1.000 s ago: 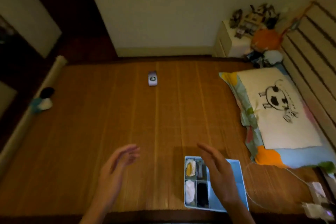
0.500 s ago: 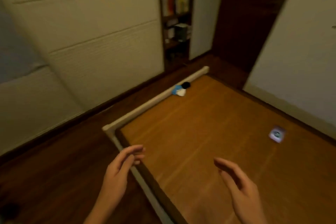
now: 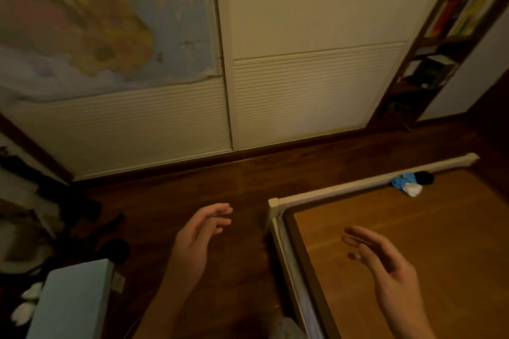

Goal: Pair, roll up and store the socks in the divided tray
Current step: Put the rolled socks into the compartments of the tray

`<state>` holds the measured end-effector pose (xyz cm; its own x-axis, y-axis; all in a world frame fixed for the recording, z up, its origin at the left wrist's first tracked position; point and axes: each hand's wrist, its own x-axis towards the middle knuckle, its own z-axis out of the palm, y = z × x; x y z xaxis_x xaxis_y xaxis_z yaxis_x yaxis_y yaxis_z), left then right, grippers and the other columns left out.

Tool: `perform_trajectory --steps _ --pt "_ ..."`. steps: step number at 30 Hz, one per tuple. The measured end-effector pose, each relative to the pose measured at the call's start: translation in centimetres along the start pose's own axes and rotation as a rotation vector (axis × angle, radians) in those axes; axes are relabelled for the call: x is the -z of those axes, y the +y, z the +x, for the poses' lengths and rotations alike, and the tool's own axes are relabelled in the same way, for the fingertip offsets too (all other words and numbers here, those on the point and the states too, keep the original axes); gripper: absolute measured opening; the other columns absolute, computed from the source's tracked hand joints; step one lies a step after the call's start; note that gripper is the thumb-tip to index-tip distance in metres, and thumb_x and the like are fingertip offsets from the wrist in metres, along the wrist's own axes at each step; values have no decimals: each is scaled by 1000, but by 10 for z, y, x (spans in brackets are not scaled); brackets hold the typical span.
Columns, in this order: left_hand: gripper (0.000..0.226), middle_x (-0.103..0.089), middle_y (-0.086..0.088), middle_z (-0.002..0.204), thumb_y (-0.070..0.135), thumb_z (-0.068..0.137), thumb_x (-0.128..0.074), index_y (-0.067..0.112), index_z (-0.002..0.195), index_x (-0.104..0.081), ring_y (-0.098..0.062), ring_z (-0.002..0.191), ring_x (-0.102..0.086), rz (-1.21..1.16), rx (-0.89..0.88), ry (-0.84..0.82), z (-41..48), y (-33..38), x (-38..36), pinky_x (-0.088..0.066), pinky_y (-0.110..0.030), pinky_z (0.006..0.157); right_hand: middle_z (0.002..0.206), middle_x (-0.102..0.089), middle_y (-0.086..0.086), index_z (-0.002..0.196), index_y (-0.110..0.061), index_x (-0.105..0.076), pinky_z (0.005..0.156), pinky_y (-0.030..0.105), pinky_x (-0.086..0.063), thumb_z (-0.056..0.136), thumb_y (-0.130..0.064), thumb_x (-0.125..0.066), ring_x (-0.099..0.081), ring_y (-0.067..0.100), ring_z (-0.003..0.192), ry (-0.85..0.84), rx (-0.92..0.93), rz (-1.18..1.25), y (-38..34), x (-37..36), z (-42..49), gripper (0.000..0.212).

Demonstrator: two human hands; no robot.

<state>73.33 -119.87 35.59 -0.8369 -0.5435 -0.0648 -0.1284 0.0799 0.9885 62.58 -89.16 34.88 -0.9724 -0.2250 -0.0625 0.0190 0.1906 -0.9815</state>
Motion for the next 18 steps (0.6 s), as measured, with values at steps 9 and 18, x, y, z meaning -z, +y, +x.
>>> perform_trajectory --steps 9,18 --pt "31 -76 1 112 23 102 -45 17 118 -71 -20 103 -72 -33 -36 -47 236 -3 35 -56 -37 92 127 -66 -21 122 -46 -66 101 37 -48 93 -46 -55 -58 -2 121 15 -24 -45 5 -116 210 31" --pt "29 -75 1 115 32 100 -48 38 108 -75 -16 104 -72 39 -3 -152 470 15 57 -53 -36 93 129 -61 -29 118 -51 -67 111 51 -40 87 -55 -57 -52 9 130 157 -188 22 -28 -193 404 33"
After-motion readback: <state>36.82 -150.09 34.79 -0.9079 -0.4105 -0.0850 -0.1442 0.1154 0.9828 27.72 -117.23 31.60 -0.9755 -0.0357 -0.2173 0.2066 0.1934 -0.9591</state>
